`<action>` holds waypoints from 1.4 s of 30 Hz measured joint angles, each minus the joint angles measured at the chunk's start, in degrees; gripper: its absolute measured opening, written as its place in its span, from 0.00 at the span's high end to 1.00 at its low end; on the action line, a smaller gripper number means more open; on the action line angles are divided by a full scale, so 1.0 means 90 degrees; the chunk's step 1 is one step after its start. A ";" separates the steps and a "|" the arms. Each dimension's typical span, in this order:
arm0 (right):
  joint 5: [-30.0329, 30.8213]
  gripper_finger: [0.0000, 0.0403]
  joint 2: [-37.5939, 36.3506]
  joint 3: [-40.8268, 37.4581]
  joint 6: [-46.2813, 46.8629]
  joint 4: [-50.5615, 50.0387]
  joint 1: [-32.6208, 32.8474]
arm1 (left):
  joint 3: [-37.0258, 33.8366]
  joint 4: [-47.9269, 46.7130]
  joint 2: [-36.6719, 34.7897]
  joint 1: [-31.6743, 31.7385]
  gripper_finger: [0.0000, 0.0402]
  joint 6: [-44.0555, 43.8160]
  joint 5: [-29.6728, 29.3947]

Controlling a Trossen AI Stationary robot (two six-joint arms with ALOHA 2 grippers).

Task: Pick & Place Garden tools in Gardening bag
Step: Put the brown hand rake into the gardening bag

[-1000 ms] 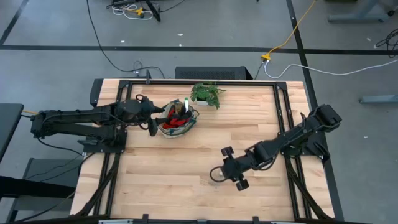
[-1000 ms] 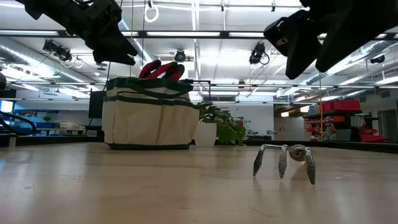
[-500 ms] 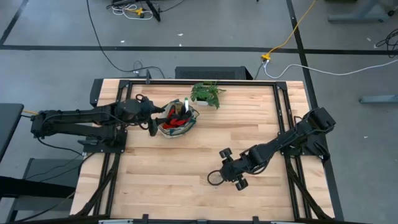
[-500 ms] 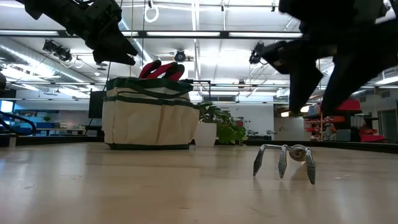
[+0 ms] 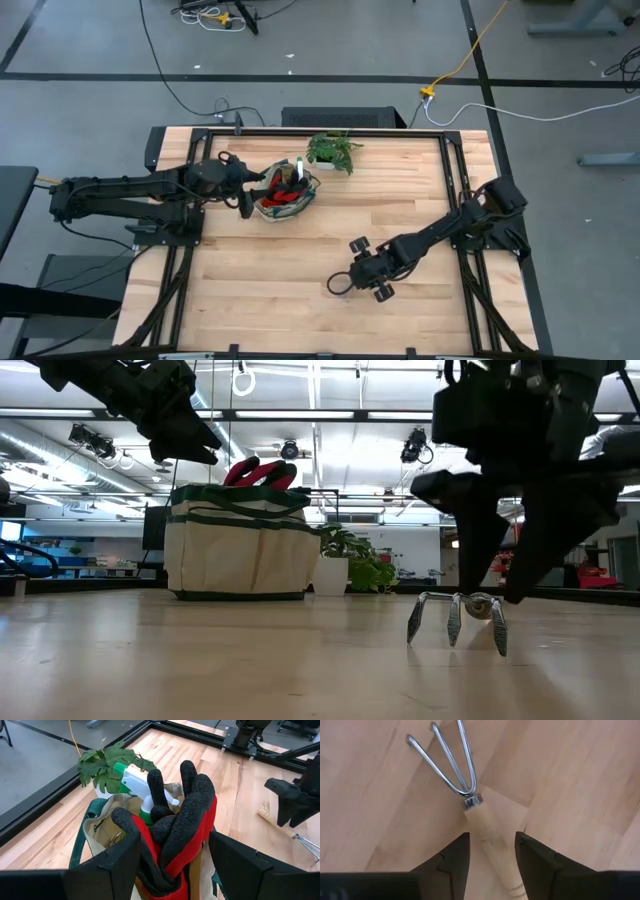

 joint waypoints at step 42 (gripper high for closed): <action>0.0049 0.93 -0.0362 -0.0002 -0.0325 0.0476 -0.0597 | 0.0000 0.0016 0.0000 0.0000 0.40 -0.0005 0.0000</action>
